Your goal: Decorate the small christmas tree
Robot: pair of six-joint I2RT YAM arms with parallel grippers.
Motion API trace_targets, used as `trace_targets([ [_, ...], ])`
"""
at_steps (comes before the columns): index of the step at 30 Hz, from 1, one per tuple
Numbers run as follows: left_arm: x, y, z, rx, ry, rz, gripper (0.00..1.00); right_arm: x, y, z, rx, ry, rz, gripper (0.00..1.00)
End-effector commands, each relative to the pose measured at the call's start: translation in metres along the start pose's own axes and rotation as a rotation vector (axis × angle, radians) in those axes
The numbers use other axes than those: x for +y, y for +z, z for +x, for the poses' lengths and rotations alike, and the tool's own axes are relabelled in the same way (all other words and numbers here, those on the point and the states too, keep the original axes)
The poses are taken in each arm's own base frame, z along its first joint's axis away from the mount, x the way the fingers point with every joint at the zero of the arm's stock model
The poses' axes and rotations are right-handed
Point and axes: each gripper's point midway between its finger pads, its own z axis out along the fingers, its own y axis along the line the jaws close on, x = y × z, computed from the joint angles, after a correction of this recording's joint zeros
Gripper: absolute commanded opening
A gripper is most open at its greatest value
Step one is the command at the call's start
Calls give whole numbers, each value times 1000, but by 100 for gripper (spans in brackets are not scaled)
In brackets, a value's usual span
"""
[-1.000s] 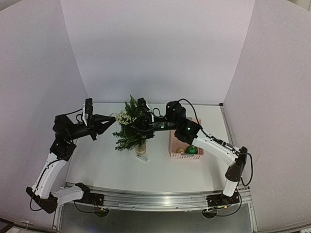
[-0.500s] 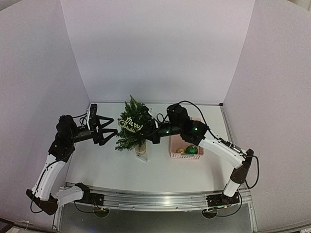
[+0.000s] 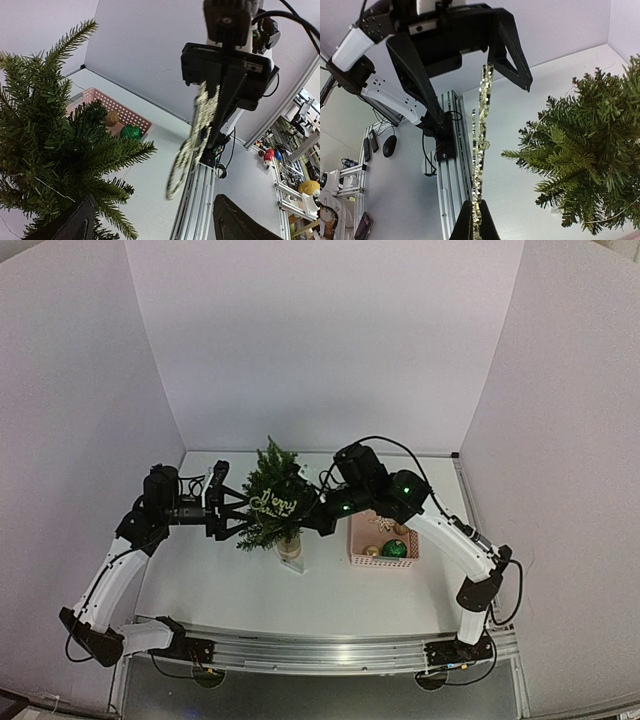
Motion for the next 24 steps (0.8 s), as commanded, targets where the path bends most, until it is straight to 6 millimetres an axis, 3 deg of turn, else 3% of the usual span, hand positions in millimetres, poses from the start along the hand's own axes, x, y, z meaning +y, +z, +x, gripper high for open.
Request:
trace_targets([
  [1,-26,-10,-21,-25,147,77,79,-9,4,15,71,2,10,0],
  [6,-22,-7,-16,-5,135,71,68,-15,7,12,67,4,8,0],
  [12,-4,-1,-12,10,137,10,71,-19,6,8,57,4,-1,0],
  [17,0,4,-17,12,149,23,75,-17,4,5,48,-10,-25,0],
  [24,-15,3,-25,-4,126,82,59,-22,8,7,58,5,-34,0],
])
